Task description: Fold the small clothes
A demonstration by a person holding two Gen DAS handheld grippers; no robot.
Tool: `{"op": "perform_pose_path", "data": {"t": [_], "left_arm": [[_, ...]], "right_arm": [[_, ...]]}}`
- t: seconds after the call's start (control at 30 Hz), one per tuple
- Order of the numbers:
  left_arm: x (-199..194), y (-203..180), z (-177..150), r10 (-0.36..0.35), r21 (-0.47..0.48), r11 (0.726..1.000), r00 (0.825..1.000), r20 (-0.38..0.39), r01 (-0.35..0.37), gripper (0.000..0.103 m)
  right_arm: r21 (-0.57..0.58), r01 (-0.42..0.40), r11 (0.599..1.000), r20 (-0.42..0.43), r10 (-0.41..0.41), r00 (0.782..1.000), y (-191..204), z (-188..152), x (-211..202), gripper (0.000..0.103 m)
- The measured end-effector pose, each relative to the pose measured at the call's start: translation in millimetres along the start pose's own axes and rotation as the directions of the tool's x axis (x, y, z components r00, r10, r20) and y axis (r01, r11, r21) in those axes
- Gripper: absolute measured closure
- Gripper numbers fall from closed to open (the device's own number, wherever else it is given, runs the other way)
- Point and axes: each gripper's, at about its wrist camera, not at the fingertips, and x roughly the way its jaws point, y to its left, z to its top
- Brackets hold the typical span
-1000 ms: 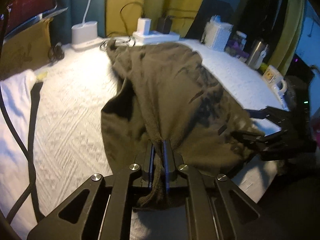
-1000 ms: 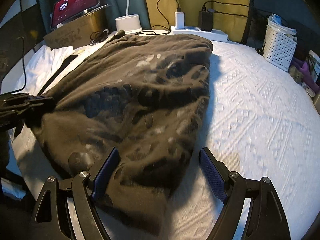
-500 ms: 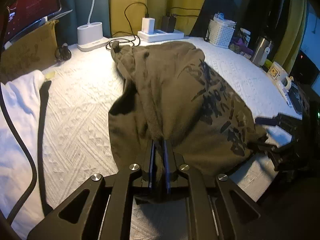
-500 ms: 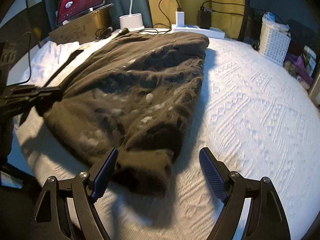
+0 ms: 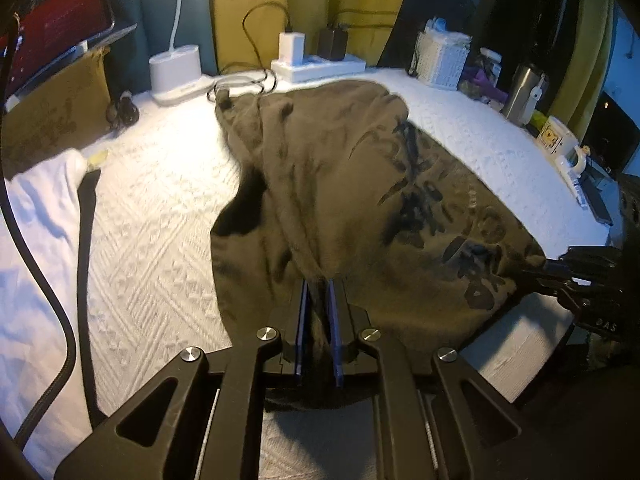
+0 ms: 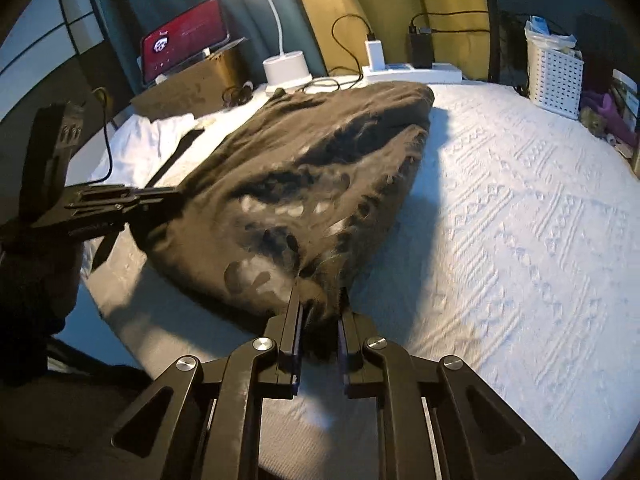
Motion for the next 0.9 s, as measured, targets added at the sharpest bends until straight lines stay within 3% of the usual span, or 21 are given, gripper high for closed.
{"op": "perform_pose_path", "data": {"t": [0.1,0.27,0.33,0.37,0.4,0.43,0.47,0.67,0.9], "left_arm": [[1.1,2.3,-3.7,-0.003,-0.004,1.0,1.0,-0.008,0.003,0.093],[-15.1,2.0,5.4,0.004,0.015,1.0,0.999,0.043,-0.005,0.093],[-20.1,3.9,11.8,0.009,0.018,1.0,0.998,0.066,-0.01,0.085],[-22.0,5.3,15.7,0.013,0.017,1.0,0.997,0.08,-0.014,0.07],[-23.2,6.7,19.2,0.016,0.016,1.0,0.996,0.091,-0.018,0.054],[-24.2,8.2,23.7,0.019,0.011,1.0,0.994,0.104,-0.021,0.051],[-24.0,9.8,27.7,0.018,0.01,1.0,0.994,0.112,-0.02,0.051],[-14.4,3.6,48.6,0.011,0.046,0.999,0.993,0.119,-0.017,0.051],[1.4,-10.0,67.0,-0.002,0.092,0.996,0.994,0.106,-0.007,0.051]], "right_arm": [[0.029,0.013,0.999,-0.034,-0.012,0.999,-3.9,-9.9,8.0,0.089],[0.05,0.055,0.997,-0.044,-0.052,0.998,-12.8,-8.2,3.1,0.089],[0.055,0.056,0.997,-0.045,-0.054,0.998,-17.2,-8.1,0.6,0.087],[0.051,0.075,0.996,-0.042,-0.073,0.996,-18.8,-7.1,-1.3,0.079],[0.045,0.098,0.994,-0.039,-0.096,0.995,-20.5,-6.2,-3.2,0.058],[0.042,0.113,0.993,-0.034,-0.112,0.993,-22.3,-5.6,-5.1,0.044],[0.041,0.123,0.992,-0.022,-0.122,0.992,-24.9,-4.3,-8.8,0.022],[0.072,0.154,0.985,-0.01,-0.154,0.988,-47.9,3.1,-13.1,0.02],[0.094,0.135,0.986,-0.012,-0.134,0.991,-58.1,17.2,-4.9,0.02]]}}
